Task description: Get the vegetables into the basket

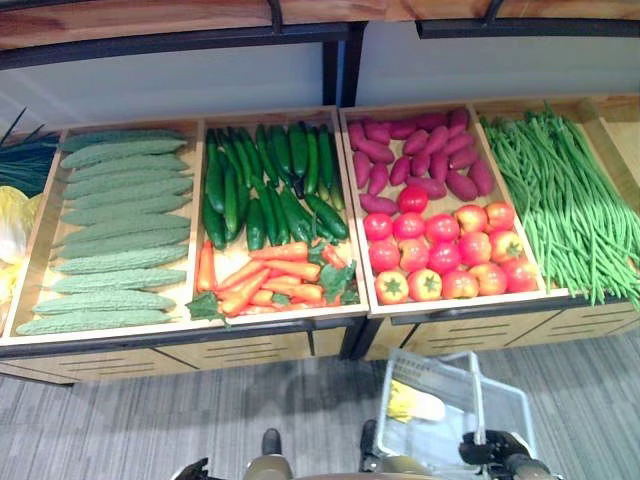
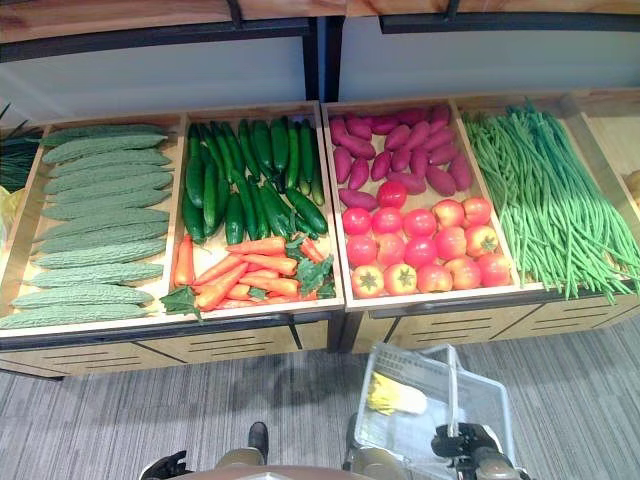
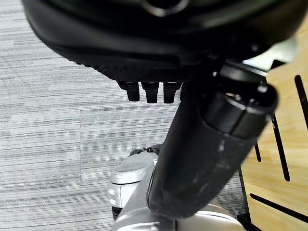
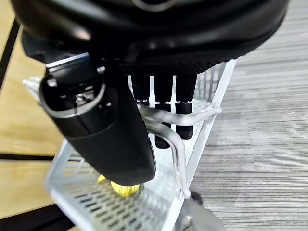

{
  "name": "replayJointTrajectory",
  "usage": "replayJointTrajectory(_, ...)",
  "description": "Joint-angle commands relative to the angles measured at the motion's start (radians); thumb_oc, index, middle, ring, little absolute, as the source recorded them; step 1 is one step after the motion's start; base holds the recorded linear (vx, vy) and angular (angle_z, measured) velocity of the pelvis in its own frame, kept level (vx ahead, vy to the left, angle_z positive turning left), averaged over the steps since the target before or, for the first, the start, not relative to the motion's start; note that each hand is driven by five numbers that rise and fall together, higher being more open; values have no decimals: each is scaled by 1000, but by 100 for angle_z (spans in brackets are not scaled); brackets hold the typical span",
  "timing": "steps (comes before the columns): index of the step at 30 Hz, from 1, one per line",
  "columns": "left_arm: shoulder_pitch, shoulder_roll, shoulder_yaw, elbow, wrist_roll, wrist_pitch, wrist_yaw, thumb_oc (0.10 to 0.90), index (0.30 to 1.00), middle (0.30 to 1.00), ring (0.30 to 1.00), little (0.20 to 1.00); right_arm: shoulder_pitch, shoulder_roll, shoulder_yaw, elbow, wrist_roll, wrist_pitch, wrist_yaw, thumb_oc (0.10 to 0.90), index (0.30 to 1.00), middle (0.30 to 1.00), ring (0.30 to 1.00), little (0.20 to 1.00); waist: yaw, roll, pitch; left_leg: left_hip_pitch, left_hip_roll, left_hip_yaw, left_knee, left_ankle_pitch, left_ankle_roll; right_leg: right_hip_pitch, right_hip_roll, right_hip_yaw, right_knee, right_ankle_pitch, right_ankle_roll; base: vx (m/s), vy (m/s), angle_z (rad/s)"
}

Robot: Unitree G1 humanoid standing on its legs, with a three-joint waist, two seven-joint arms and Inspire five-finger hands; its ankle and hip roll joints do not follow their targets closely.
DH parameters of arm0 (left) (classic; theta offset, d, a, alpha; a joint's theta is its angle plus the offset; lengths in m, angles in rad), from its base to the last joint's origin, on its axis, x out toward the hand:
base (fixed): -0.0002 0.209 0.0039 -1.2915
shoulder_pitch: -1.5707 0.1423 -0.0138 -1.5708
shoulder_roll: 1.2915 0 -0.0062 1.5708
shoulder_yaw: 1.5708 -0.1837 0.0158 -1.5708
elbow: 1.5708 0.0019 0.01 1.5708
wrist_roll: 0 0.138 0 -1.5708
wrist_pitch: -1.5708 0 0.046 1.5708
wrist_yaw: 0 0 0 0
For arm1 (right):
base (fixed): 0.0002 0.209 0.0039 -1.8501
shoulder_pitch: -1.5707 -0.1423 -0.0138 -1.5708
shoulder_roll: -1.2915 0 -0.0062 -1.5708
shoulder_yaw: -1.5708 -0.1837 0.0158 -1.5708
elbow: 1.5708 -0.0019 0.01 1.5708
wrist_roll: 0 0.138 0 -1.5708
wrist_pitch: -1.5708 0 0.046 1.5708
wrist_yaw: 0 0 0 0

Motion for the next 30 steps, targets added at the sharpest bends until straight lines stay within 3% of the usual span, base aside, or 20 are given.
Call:
replayJointTrajectory(1,-30,33,40,55,33,-2,36,900,1000,1000,1000,1000,19,-86,-13,37,-71,12,-58,400,300,300,300,300,-11,-39,-10,40,21,12,-22,19,-10,-2,-98,46,37,15,102,-22,78,-13)
replayJointTrajectory(6,-25,56,138,77,-17,6,98,900,1000,1000,1000,1000,14,-110,-66,52,-70,21,-99,400,300,300,300,300,-7,-42,-26,48,2,21,-25,0,-5,4,-122,47,9,46,120,-11,85,-3)
replayJointTrajectory(7,-29,80,207,92,-61,9,144,900,1000,1000,1000,1000,13,-111,-81,56,-65,25,-111,400,300,300,300,300,-3,-45,-33,49,-4,22,-25,-5,-3,9,-131,46,6,51,125,4,77,0)
replayJointTrajectory(10,-34,108,278,106,-116,7,184,900,1000,1000,1000,1000,16,-103,-85,62,-66,29,-119,400,300,300,300,300,-1,-52,-41,52,-10,21,-25,-10,-1,14,-137,45,5,54,129,13,53,1)
replayJointTrajectory(15,-51,224,451,124,-228,1,339,900,1000,1000,1000,1000,23,-97,-77,79,-73,43,-127,400,300,300,300,300,2,-58,-64,59,-20,20,-25,-21,-3,26,-149,38,2,57,138,15,52,1)
replayJointTrajectory(22,7,353,604,100,-312,-46,430,900,1000,1000,1000,1000,32,-119,-65,93,-85,32,-121,400,300,300,300,300,2,-51,-80,61,-22,17,-25,-22,-7,35,-156,30,-1,58,146,5,36,1)
replayJointTrajectory(23,10,386,611,42,-284,-60,460,900,1000,1000,1000,1000,35,-124,-69,93,-83,28,-122,400,300,300,300,300,7,-49,-81,59,-22,16,-25,-20,-8,35,-156,26,-1,59,147,0,0,0)
replayJointTrajectory(25,68,389,607,-249,-179,-92,560,900,1000,1000,1000,1000,47,-114,-79,83,-86,19,-129,400,300,300,300,300,15,-50,-79,56,-22,9,-25,-18,-9,38,-158,20,-2,59,149,6,-1,3)
replayJointTrajectory(27,138,406,621,-600,7,-105,651,900,1000,1000,1000,1000,66,-98,-105,70,-83,7,-136,400,300,300,300,300,26,-55,-80,51,-21,0,-25,-18,-9,38,-158,14,-2,57,150,28,-22,14)
replayJointTrajectory(28,196,431,645,-847,246,-60,698,900,1000,1000,1000,1000,87,-85,-135,82,-80,2,-131,400,300,300,300,300,37,-59,-85,52,-19,-12,-25,-30,-10,48,-157,4,-2,43,153,18,-24,21)
replayJointTrajectory(30,202,427,663,-890,310,-40,726,900,1000,1000,1000,1000,93,-79,-142,81,-78,-2,-132,400,300,300,300,300,39,-65,-87,46,-21,-15,-25,-24,-10,45,-160,0,-2,47,153,16,-22,23)
